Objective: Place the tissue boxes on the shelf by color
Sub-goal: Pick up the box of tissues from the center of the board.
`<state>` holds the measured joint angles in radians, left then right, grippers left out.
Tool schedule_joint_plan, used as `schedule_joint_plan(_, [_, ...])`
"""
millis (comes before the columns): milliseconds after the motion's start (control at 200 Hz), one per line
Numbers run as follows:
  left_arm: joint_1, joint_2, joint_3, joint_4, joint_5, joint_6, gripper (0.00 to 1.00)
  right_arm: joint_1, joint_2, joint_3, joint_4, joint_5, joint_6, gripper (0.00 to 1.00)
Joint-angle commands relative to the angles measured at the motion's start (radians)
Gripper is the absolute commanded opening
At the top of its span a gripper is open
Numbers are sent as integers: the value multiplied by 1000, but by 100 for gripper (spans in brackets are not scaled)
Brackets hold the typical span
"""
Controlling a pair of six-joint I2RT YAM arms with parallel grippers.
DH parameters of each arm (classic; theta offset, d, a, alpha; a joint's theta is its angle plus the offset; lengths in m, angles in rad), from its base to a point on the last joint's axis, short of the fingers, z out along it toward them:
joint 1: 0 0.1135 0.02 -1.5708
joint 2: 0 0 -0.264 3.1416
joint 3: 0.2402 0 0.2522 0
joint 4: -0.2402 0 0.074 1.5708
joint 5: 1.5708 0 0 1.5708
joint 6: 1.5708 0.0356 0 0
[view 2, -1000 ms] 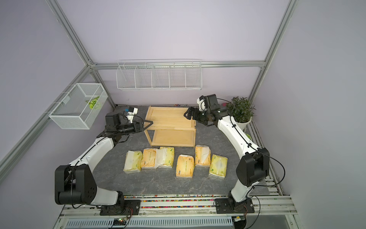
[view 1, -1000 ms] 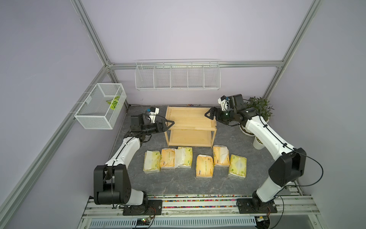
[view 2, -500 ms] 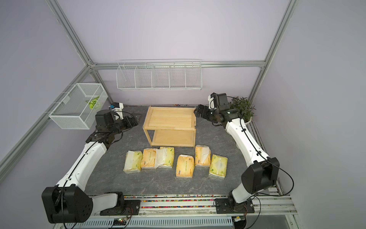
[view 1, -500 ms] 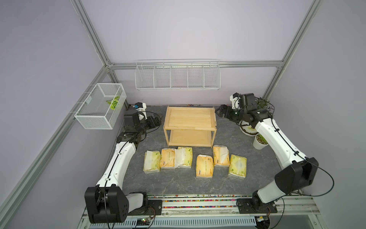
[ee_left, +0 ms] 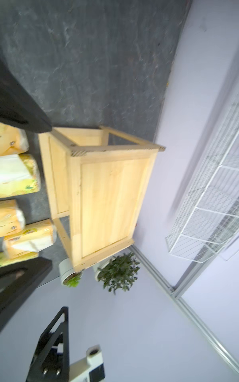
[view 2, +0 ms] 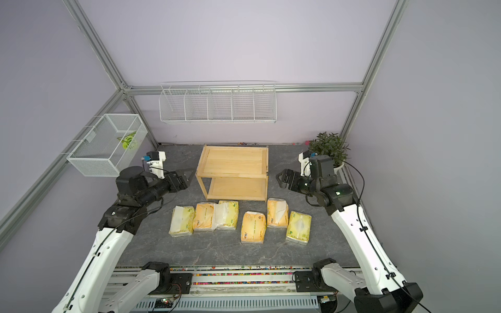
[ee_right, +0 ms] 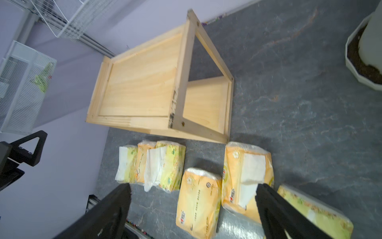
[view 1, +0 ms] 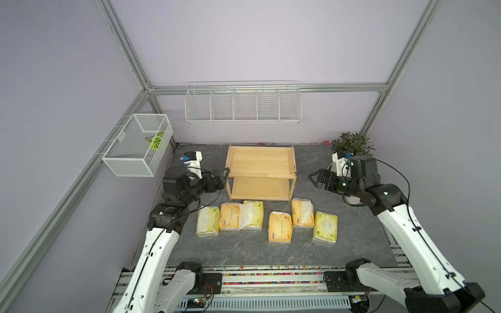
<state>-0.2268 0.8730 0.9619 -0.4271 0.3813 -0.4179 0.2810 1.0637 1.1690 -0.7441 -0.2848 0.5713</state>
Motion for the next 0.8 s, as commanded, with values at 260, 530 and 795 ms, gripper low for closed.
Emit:
schedule_joint_plan(260, [-355, -19, -192, -40, -122, -168, 100, 96, -65, -291, 60, -103, 125, 99])
schedule_joint_plan(530, [-583, 100, -285, 101, -135, -265, 100, 156, -74, -416, 125, -108, 177, 99])
schedule_joint_plan(795, [-648, 213, -315, 175, -69, -269, 100, 192, -62, -528, 208, -156, 207, 99])
